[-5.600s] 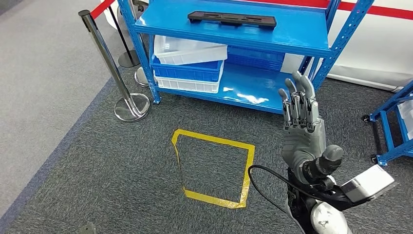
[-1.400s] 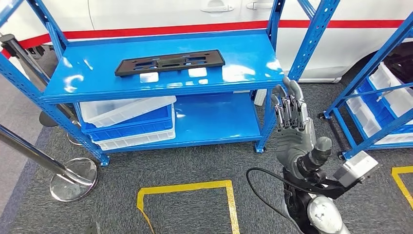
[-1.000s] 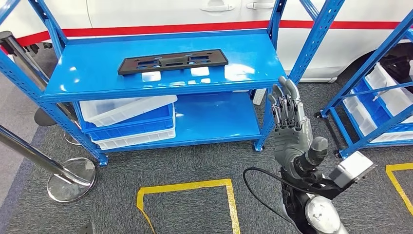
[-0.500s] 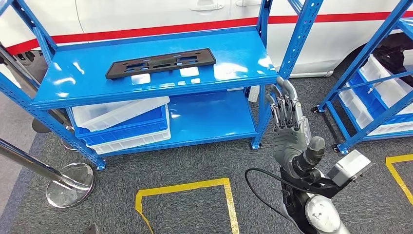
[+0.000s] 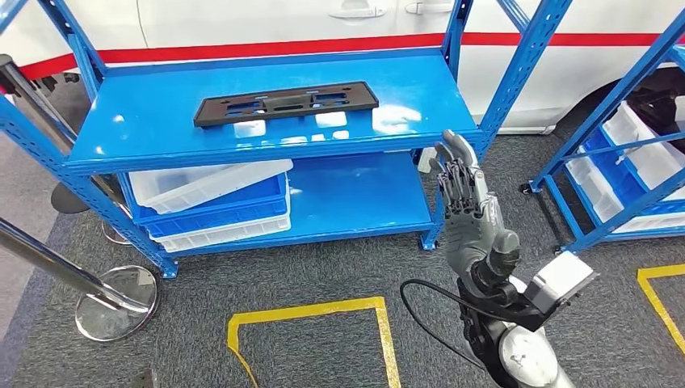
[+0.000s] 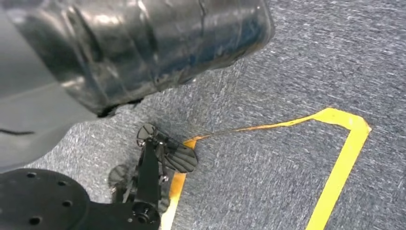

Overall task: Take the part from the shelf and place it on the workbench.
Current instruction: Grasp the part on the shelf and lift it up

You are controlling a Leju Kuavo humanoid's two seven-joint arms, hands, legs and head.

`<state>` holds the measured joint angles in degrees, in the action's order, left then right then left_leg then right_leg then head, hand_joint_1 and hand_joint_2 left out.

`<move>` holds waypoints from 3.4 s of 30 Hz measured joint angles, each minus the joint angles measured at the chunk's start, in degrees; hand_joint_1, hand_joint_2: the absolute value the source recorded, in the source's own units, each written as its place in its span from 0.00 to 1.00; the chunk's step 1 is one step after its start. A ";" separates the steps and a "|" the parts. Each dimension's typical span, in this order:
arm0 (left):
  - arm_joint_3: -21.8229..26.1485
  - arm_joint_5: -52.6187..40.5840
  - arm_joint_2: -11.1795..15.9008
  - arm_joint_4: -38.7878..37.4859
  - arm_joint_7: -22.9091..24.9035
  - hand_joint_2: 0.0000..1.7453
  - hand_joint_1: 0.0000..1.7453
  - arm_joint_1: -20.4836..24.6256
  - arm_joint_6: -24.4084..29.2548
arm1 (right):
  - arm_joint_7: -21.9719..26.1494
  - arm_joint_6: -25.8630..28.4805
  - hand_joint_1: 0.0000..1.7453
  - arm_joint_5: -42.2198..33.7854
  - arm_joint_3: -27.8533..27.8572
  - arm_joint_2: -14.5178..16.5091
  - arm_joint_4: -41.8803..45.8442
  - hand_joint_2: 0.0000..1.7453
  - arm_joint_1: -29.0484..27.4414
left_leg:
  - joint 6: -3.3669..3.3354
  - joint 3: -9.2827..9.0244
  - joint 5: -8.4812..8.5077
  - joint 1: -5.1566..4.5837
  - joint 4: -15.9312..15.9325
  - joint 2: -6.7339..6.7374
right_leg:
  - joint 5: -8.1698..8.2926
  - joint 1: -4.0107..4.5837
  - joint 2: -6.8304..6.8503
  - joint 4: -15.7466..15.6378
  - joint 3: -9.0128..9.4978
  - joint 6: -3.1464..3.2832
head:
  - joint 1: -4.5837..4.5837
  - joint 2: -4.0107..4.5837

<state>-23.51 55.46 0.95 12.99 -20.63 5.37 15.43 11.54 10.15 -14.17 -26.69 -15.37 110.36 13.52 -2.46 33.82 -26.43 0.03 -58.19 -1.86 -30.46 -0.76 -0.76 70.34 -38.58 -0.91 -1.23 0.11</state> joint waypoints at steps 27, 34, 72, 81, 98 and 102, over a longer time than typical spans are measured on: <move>-1.29 -0.77 0.21 -0.04 0.64 0.00 0.00 0.06 0.16 | 0.27 -0.55 0.00 -1.31 -0.62 -0.41 -0.01 0.00 -0.04 | 0.31 -0.35 0.54 0.83 0.93 1.67 | -2.87 -0.16 0.12 1.25 -0.22 -0.37 | 0.16 0.00; -1.31 -0.78 0.16 -0.05 0.67 0.00 0.00 0.01 0.15 | 0.28 -0.57 0.00 -1.31 -0.63 -0.42 -0.15 0.00 -0.19 | 1.53 -0.15 -0.58 0.77 -0.53 1.45 | 3.72 -0.29 0.24 -10.07 4.72 -0.14 | 0.17 0.00; -2.19 -0.95 0.18 -0.10 0.65 0.00 0.00 0.09 -0.50 | 0.54 -1.20 0.00 -1.30 -0.71 -1.11 -0.29 0.00 -2.04 | 3.01 0.27 -7.41 0.91 -10.41 1.60 | 4.51 -0.05 0.35 -11.34 4.37 2.75 | -0.04 0.00; -2.46 -1.06 0.43 -0.38 0.79 0.00 0.00 -0.47 -0.42 | 0.32 -1.83 0.00 -1.32 -0.74 -1.11 -0.80 0.00 -2.19 | 0.32 3.46 2.45 -0.66 -1.23 1.58 | -0.25 0.58 -0.30 -11.76 10.23 1.87 | 0.23 0.00; -2.74 -0.95 -0.03 -0.40 0.57 0.00 0.00 0.03 -0.37 | -0.03 -1.98 0.00 -1.42 -0.61 -1.34 -1.74 0.00 -2.58 | 1.98 -3.02 -3.28 0.22 -0.24 1.35 | 4.15 -0.22 0.21 -9.55 3.19 1.14 | 0.45 0.00; -2.76 -0.93 -0.03 -0.40 0.96 0.00 0.00 0.08 -0.35 | -0.01 -2.20 0.00 -1.41 -0.61 -1.33 -1.81 0.00 -2.46 | 3.00 1.02 -7.51 0.46 -8.34 1.54 | 4.01 -0.45 0.32 -10.14 3.71 2.09 | 0.15 0.00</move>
<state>-26.27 54.53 0.91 12.59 -19.67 5.45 15.07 11.53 7.95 -15.58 -27.30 -16.70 108.55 11.06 0.53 34.84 -33.94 0.49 -66.53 -0.32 -26.44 -1.21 -0.43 60.20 -34.87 1.18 -1.08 0.11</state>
